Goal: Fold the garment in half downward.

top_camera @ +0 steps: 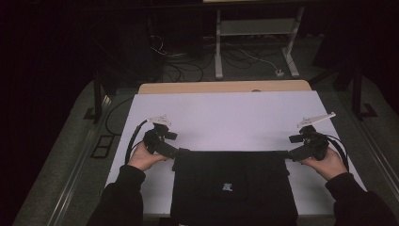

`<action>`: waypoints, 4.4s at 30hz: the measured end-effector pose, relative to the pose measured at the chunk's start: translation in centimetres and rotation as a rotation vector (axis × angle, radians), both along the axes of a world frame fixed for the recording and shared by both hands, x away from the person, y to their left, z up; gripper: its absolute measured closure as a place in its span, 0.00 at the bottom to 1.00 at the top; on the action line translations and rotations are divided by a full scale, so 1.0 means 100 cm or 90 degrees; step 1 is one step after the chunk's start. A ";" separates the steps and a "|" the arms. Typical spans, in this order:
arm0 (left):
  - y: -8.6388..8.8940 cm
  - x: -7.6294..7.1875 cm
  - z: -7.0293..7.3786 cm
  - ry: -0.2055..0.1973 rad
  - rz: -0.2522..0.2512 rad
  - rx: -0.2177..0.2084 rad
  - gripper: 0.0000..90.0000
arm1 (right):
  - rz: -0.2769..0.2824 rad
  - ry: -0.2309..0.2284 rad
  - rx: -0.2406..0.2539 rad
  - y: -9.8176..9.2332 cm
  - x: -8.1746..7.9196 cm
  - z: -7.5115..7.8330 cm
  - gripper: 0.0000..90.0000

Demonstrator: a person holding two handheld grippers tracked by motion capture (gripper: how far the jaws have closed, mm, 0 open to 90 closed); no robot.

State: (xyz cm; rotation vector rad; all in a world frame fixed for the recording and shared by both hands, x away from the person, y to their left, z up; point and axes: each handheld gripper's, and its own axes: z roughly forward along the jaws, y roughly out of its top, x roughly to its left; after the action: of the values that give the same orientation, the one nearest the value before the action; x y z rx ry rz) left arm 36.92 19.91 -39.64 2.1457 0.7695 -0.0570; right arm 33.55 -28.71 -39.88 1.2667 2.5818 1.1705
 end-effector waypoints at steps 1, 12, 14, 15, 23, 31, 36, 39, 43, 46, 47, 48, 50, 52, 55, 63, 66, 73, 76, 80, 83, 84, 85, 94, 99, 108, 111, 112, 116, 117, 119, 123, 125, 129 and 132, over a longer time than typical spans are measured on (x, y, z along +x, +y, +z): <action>0.000 0.001 -0.001 0.002 0.006 -0.002 0.00 | -0.002 -0.001 0.001 -0.001 0.001 -0.001 0.00; 0.006 0.008 -0.017 0.015 0.022 0.003 0.00 | -0.008 0.014 -0.005 -0.006 0.008 -0.013 0.00; 0.006 0.008 -0.021 0.021 0.021 0.014 0.00 | -0.010 0.015 -0.006 -0.006 0.009 -0.015 0.00; 0.006 0.009 -0.022 0.024 0.018 0.019 0.00 | -0.009 0.014 -0.005 -0.006 0.010 -0.015 0.00; 0.004 0.009 -0.029 0.032 0.004 0.023 0.00 | -0.009 0.019 -0.002 -0.008 0.015 -0.020 0.04; 0.008 0.008 -0.035 0.025 0.014 0.041 0.09 | 0.002 0.034 -0.003 -0.010 0.020 -0.027 0.13; 0.015 0.009 -0.040 0.040 0.019 0.035 0.18 | 0.008 0.042 0.000 -0.011 0.020 -0.030 0.19; 0.015 0.010 -0.043 0.049 0.013 0.044 0.21 | 0.007 0.048 -0.003 -0.012 0.022 -0.033 0.22; 0.015 0.010 -0.042 0.045 0.013 0.035 0.27 | 0.007 0.049 0.002 -0.015 0.022 -0.035 0.27; 0.013 0.009 -0.044 0.048 0.005 0.038 0.32 | 0.010 0.050 0.003 -0.015 0.023 -0.036 0.32; 0.013 0.010 -0.045 0.049 0.001 0.041 0.33 | 0.012 0.053 0.003 -0.014 0.023 -0.037 0.33; 0.012 0.009 -0.045 0.046 0.003 0.041 0.33 | 0.013 0.052 0.003 -0.014 0.023 -0.037 0.35; 0.011 0.009 -0.044 0.044 0.002 0.043 0.36 | 0.015 0.052 0.007 -0.015 0.024 -0.038 0.39; 0.011 0.009 -0.045 0.045 0.004 0.046 0.39 | 0.013 0.051 0.008 -0.014 0.024 -0.038 0.41; 0.011 0.008 -0.044 0.039 -0.003 0.042 0.45 | 0.011 0.054 0.006 -0.014 0.026 -0.040 0.46; 0.007 0.006 -0.045 0.026 -0.014 0.058 0.65 | 0.010 0.067 0.000 -0.010 0.028 -0.045 0.64; 0.008 0.004 -0.046 0.024 -0.023 0.058 0.70 | 0.014 0.067 -0.001 -0.010 0.026 -0.045 0.72; 0.006 0.002 -0.046 0.011 -0.031 0.076 0.88 | 0.015 0.075 -0.003 -0.010 0.025 -0.046 0.92; 0.005 0.001 -0.044 0.008 -0.033 0.087 0.93 | 0.014 0.085 0.010 -0.012 0.024 -0.046 0.95; 0.002 -0.001 -0.042 -0.003 -0.029 0.099 0.94 | 0.014 0.089 0.009 -0.013 0.023 -0.046 0.96; 0.000 -0.004 -0.040 -0.023 -0.032 0.114 0.95 | 0.011 0.079 -0.004 -0.011 0.022 -0.045 0.97; -0.001 -0.005 -0.039 -0.030 -0.031 0.118 0.95 | 0.009 0.077 -0.009 -0.010 0.022 -0.044 0.97; -0.001 -0.006 -0.038 -0.040 -0.033 0.124 0.95 | 0.007 0.076 -0.012 -0.009 0.021 -0.044 0.97; -0.004 -0.008 -0.029 -0.096 -0.005 0.161 0.96 | -0.021 0.059 -0.035 -0.005 0.022 -0.040 0.98; -0.004 -0.006 -0.026 -0.109 0.021 0.166 0.96 | -0.042 0.044 -0.044 -0.004 0.024 -0.035 0.98; -0.001 0.005 -0.021 -0.117 0.042 0.171 0.96 | -0.064 0.026 -0.052 0.000 0.034 -0.029 0.98; -0.002 0.008 -0.017 -0.117 0.048 0.167 0.96 | -0.064 0.021 -0.052 0.000 0.038 -0.024 0.98; -0.001 0.010 -0.016 -0.122 0.043 0.175 0.96 | -0.062 0.018 -0.049 0.000 0.040 -0.022 0.98; -0.002 0.014 -0.012 -0.122 0.048 0.183 0.96 | -0.061 -0.003 -0.040 0.001 0.044 -0.015 0.97; -0.002 0.015 -0.011 -0.124 0.050 0.182 0.96 | -0.062 -0.006 -0.039 0.001 0.045 -0.014 0.97; -0.002 0.019 -0.010 -0.124 0.050 0.184 0.96 | -0.063 -0.008 -0.035 0.001 0.048 -0.012 0.97; -0.002 0.025 -0.006 -0.124 0.054 0.180 0.96 | -0.066 -0.005 -0.023 0.000 0.055 -0.010 0.97; -0.001 0.028 -0.003 -0.118 0.058 0.179 0.96 | -0.065 -0.006 -0.023 0.000 0.058 -0.007 0.97; -0.001 0.032 0.003 -0.124 0.061 0.175 0.96 | -0.064 -0.016 -0.027 0.002 0.063 0.001 0.97; -0.001 0.036 0.004 -0.126 0.057 0.180 0.96 | -0.062 -0.019 -0.026 0.003 0.067 0.005 0.97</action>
State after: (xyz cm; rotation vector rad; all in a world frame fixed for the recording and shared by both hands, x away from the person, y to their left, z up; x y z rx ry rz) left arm 40.51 19.76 -39.19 2.3335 0.7929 0.3244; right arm 40.24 -28.43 -39.42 1.3400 2.4787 1.1045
